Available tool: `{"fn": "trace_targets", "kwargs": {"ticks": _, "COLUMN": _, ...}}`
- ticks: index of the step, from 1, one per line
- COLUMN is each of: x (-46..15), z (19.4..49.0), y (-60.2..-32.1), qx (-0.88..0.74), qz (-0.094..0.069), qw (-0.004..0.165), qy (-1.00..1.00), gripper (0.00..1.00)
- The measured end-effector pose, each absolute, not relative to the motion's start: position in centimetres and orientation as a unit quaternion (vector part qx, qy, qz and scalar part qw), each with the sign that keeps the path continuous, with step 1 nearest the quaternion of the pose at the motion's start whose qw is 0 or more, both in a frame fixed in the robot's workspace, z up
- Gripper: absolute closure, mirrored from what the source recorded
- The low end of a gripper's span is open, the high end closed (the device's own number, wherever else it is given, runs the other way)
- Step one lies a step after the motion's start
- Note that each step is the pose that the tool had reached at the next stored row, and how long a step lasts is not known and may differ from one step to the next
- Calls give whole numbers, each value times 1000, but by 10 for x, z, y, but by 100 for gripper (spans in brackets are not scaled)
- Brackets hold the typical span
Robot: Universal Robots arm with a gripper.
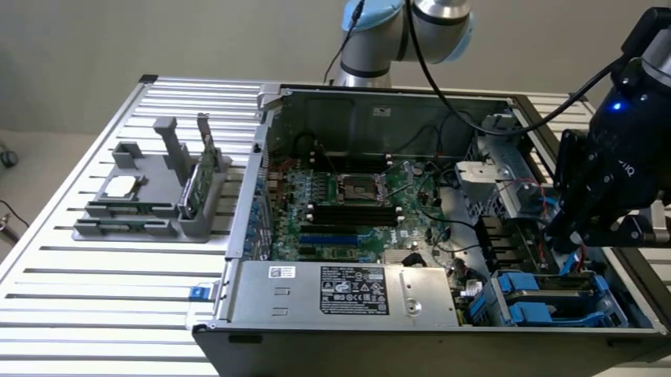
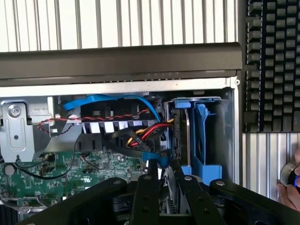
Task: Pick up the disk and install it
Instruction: 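Insert the second disk wire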
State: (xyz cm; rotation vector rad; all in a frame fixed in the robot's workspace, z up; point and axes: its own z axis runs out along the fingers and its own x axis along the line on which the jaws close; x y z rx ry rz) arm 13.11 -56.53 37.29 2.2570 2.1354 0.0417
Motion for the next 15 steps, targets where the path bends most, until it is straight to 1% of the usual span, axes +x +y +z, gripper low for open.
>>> {"fn": "trace_targets", "kwargs": {"ticks": 4, "x": 132, "z": 371, "y": -565, "qx": 726, "qz": 13, "qw": 17, "qy": 687, "gripper": 75}}
{"fn": "trace_targets", "kwargs": {"ticks": 5, "x": 133, "z": 370, "y": -565, "qx": 726, "qz": 13, "qw": 17, "qy": 687, "gripper": 77}}
{"fn": "trace_targets", "kwargs": {"ticks": 6, "x": 133, "z": 370, "y": -565, "qx": 726, "qz": 13, "qw": 17, "qy": 687, "gripper": 84}}
{"fn": "trace_targets", "kwargs": {"ticks": 15, "x": 130, "z": 366, "y": -567, "qx": 726, "qz": 13, "qw": 17, "qy": 687, "gripper": 84}}
